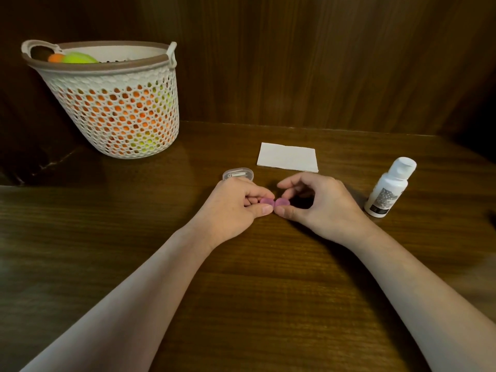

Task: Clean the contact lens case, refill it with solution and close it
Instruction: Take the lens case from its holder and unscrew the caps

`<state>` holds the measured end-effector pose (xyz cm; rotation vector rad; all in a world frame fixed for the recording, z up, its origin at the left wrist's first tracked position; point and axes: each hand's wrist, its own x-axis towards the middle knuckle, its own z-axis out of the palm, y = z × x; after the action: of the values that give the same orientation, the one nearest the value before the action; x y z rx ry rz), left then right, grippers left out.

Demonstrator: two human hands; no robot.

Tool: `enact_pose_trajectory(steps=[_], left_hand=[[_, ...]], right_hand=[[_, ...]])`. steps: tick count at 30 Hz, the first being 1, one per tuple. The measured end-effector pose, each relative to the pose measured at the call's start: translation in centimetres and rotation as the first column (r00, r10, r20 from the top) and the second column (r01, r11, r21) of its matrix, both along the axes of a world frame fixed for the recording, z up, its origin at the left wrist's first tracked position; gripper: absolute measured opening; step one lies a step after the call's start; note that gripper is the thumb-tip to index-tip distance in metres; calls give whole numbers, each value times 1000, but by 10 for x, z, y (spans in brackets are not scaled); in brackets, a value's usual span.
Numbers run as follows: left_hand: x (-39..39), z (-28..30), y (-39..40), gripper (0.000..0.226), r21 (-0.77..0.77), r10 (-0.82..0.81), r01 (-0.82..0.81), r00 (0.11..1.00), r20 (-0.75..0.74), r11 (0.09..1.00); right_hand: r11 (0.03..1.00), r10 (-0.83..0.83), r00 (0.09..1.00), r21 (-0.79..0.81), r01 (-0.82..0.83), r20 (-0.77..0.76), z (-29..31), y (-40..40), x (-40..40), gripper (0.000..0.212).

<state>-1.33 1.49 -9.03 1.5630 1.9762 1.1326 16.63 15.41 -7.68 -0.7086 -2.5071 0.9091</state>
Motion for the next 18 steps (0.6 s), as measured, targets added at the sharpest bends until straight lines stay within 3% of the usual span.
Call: enact_pose_trajectory(steps=[5,18], left_hand=[[0,1,1,28,-16,6,-6,1000,-4,1000],[1,2,1,27,-21,12,-12,1000,3,1000]], right_hand=[[997,66,998,-44,-65,18,3,4,5,44],[996,52,999,-71,-52,-6,4,4,5,64]])
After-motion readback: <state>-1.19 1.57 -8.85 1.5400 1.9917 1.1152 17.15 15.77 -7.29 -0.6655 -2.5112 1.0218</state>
